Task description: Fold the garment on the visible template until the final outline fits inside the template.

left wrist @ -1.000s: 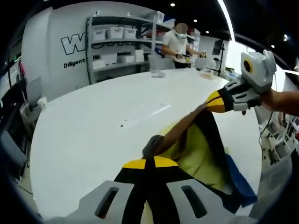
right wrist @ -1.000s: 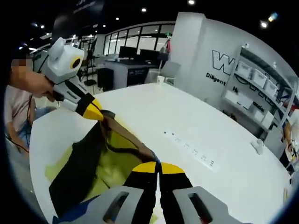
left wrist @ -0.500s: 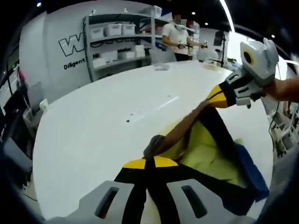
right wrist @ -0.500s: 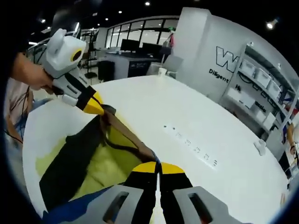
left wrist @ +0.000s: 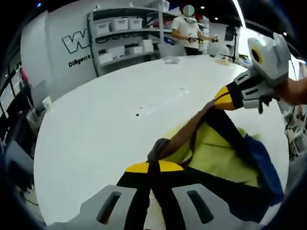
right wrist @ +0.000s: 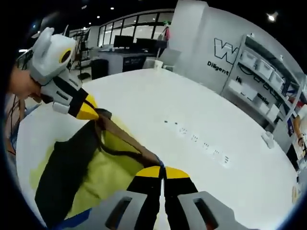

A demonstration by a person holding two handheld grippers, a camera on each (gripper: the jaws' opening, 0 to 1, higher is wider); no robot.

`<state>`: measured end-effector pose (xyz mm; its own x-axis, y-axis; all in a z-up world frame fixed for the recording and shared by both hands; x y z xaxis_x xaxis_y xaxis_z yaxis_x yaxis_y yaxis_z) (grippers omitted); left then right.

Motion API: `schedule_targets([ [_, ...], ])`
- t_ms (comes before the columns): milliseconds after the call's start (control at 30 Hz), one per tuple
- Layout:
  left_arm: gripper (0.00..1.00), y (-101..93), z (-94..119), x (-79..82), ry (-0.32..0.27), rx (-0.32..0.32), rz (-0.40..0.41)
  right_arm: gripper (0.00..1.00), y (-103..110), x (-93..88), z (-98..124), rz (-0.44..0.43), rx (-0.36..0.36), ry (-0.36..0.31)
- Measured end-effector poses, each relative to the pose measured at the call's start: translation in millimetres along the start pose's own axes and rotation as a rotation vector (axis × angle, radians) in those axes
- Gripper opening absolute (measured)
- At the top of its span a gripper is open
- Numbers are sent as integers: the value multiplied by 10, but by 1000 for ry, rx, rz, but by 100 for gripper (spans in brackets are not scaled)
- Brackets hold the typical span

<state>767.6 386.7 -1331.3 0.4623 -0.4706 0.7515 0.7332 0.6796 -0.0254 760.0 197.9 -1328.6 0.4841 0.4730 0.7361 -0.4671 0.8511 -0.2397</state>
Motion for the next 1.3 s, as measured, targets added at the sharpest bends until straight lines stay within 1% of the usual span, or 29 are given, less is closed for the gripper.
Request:
schedule_targets([
  [33,6,18,-3,-9,7,17,-7,0,7,-16,-3,-9,4,20],
  [67,8,43,-2,-6,3,35,-22,0,-8,-10,-8,7,-10,9],
  [100,10,51,-2,-11,3,38,-17,0,-15,1,-8,18,-15,-11],
  [133,14,69,-8,-27,6,43,6,1,-7,0,-5,15,-11,-22],
  [167,17,79,-4,-38,12,46,16,4,5,-10,-10,8,-2,-23],
  [200,20,97,10,-36,2,56,7,7,15,-18,-9,5,4,-18],
  [333,19,126,72,-66,-1,60,19,13,46,-52,9,5,15,-25],
  [400,20,130,93,-87,5,59,22,19,41,-52,28,1,9,-41],
  [500,20,136,125,-103,4,62,23,26,40,-54,47,-17,19,-42],
  [567,21,117,150,-114,2,54,39,31,37,-51,70,-25,24,-49],
  [667,24,62,178,-121,-6,33,39,40,39,-50,136,-43,31,-70],
  [733,28,15,190,-123,-12,17,28,44,40,-74,176,-45,36,-78],
  [833,33,-52,213,-107,-18,-3,-23,50,30,-108,224,-38,45,-78],
  [900,36,-82,241,-101,-12,-5,-35,53,27,-102,276,-40,47,-83],
  [1000,40,-131,293,-78,-32,-24,-22,59,23,-87,334,-59,52,-92],
  [1100,46,-196,328,-86,-38,-44,-22,64,60,-99,417,-56,59,-101],
  [1200,46,-248,359,-94,-35,-55,-50,64,94,-130,468,-37,69,-98],
  [1300,46,-231,373,-88,-34,-64,-58,65,115,-156,534,-36,73,-91],
])
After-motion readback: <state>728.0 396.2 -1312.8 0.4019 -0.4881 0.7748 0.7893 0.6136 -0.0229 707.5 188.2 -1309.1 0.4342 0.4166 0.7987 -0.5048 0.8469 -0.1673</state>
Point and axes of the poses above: the point that each gripper's makers call its tool centre point, and the gripper's own axes: z roughly backward along the fingers, y roughly to its left, x roughly out of its top, the point moved 6 cm from there along z, roughly backward along the fingers, and after that the axes turned 7 degrees about -x, right-handed, at the moved point
